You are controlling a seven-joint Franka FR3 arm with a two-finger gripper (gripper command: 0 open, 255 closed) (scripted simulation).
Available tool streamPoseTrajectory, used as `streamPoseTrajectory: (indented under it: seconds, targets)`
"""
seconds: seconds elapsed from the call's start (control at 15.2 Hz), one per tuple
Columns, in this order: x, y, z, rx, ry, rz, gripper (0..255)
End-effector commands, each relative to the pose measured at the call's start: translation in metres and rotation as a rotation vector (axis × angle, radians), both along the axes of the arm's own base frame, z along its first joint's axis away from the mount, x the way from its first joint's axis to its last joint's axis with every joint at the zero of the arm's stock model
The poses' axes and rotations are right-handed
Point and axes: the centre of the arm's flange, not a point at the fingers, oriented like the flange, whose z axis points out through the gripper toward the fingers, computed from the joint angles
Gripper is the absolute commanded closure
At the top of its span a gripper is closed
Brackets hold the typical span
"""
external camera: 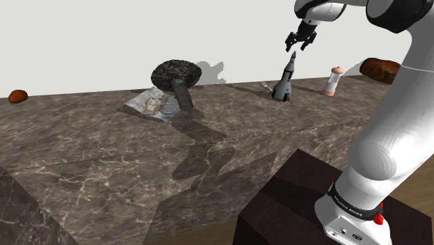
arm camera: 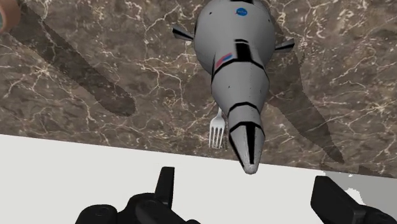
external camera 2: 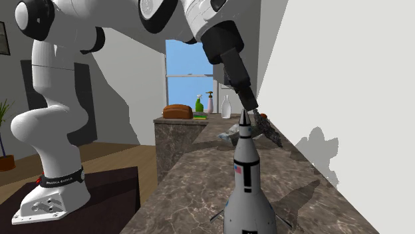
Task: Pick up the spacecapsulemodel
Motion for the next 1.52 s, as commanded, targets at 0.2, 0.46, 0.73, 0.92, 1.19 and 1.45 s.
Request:
streamPoseTrajectory:
  seconds: [0.2,0.46,0.73,0.92,1.19,1.45]
  targets:
    - [0.0,-0.002,-0.028,-0.001,-0.001,-0.001,0]
    - [0.0,-0.001,-0.028,-0.001,-0.001,-0.001,255]
    - [0.0,-0.001,-0.028,-0.001,-0.001,-0.001,255]
    - [0.0,-0.001,-0.028,-0.001,-0.001,-0.001,255]
    - [0.0,-0.002,-0.013,-0.001,-0.001,-0.001,255]
    - [0.0,-0.002,0.008,-0.001,-0.001,-0.001,255]
